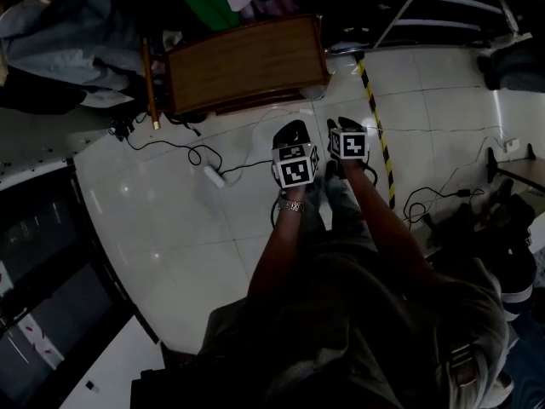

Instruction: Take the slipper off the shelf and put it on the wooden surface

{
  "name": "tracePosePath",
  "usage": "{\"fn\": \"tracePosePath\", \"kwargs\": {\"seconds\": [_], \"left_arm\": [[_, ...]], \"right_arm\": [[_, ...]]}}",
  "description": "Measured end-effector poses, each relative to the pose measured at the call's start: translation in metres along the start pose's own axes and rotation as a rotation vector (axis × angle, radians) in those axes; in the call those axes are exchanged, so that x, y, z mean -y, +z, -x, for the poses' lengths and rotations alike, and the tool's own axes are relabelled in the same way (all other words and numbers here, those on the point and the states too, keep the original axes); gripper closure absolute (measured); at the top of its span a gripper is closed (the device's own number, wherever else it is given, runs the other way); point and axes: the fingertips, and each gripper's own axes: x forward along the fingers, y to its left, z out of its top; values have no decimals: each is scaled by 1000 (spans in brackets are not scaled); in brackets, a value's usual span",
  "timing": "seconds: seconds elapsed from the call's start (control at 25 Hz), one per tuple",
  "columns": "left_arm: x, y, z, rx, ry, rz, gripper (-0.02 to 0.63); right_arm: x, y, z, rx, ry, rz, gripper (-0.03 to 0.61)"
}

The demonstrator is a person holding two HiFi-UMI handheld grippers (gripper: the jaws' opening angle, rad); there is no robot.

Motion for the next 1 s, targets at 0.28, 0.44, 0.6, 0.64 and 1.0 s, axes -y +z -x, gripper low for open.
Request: {"fn": "tracePosePath", "kwargs": {"seconds": [0.28,0.44,0.6,0.64,1.0], "left_arm": [[26,28,63,-9,-94,-69,609],[38,33,91,14,-115,-92,609],[59,41,109,45,-138,-104,607],[64,43,112,50,-141,-108,607],[95,53,118,80,-159,-135,607]], "right_arm": [[-79,25,89,69,51,29,466],[-93,31,132,125,24,45,503],[-87,41,164,191,-5,74,573],[-87,44,168,204,10,68,577],[-76,45,194,241,26,65,577]]}}
